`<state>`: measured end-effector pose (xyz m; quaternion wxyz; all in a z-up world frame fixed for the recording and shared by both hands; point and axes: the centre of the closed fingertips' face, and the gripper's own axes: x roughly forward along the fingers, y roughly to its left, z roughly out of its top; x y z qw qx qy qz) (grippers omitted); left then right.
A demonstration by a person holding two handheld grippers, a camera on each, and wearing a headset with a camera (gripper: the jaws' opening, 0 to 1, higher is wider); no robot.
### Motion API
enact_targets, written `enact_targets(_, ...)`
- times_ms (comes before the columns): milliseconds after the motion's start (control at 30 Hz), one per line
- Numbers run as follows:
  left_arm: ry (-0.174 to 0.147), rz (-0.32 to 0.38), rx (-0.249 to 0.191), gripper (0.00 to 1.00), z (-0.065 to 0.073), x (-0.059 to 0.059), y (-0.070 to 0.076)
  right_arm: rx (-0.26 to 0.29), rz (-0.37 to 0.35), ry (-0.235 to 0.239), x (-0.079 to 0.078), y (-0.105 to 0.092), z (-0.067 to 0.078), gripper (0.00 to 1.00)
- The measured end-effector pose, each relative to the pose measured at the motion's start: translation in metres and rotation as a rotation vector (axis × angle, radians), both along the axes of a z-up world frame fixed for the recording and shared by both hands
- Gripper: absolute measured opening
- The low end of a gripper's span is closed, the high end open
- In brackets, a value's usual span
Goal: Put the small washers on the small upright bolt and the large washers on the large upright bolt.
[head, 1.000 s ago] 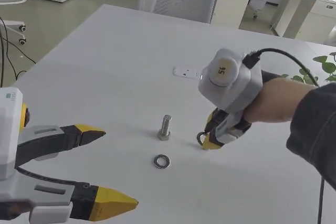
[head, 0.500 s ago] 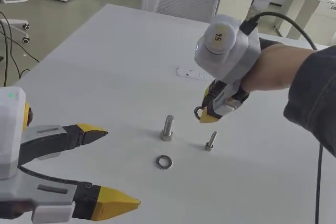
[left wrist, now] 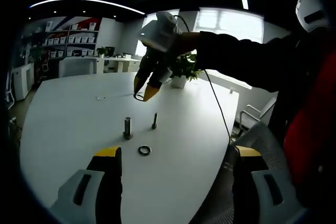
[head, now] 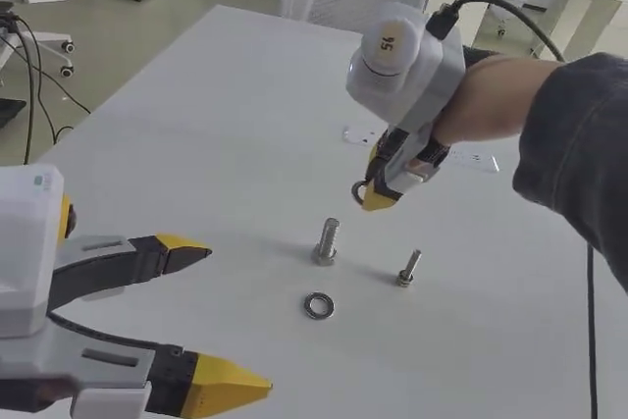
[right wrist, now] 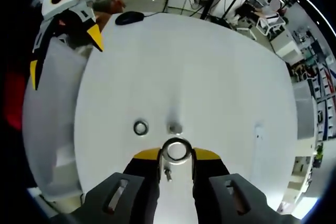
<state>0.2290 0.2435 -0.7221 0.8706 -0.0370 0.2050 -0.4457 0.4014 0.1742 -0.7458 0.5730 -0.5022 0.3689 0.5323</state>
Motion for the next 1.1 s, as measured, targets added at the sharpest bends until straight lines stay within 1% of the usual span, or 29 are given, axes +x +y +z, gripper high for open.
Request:
enact_targets(100, 0.004, 0.003, 0.001, 0.87, -0.001, 0.001, 0.001, -0.01, 0.012, 0.011, 0.005, 0.005, -0.007, 0.23)
enact_targets(233, 0.007, 0.007, 0.003, 0.87, -0.002, 0.003, 0.002, -0.016, 0.022, 0.018, 0.007, 0.011, -0.012, 0.23)
enact_targets(367, 0.01, 0.011, 0.006, 0.87, -0.003, 0.005, 0.002, -0.015, 0.029, 0.029, 0.013, 0.016, -0.018, 0.23)
enact_targets(467, 0.01, 0.011, 0.007, 0.87, -0.002, 0.006, 0.003, -0.028, 0.035, 0.031, 0.011, 0.017, -0.023, 0.23)
enact_targets(667, 0.01, 0.018, 0.01, 0.88, -0.002, 0.007, 0.004, -0.035, 0.036, 0.046, 0.014, 0.019, -0.035, 0.23)
enact_targets(900, 0.01, 0.027, 0.014, 0.88, -0.003, 0.009, 0.006, -0.043, 0.036, 0.059, 0.012, 0.019, -0.043, 0.23)
enact_targets(933, 0.013, 0.027, 0.014, 0.88, -0.003, 0.008, 0.006, -0.039, 0.035, 0.061, 0.013, 0.02, -0.046, 0.23)
enact_targets(1000, 0.012, 0.027, 0.017, 0.88, -0.003, 0.009, 0.006, -0.044, 0.035, 0.067, 0.01, 0.02, -0.048, 0.23)
enact_targets(1100, 0.013, 0.028, 0.017, 0.88, -0.003, 0.009, 0.006, -0.043, 0.035, 0.072, 0.011, 0.02, -0.051, 0.23)
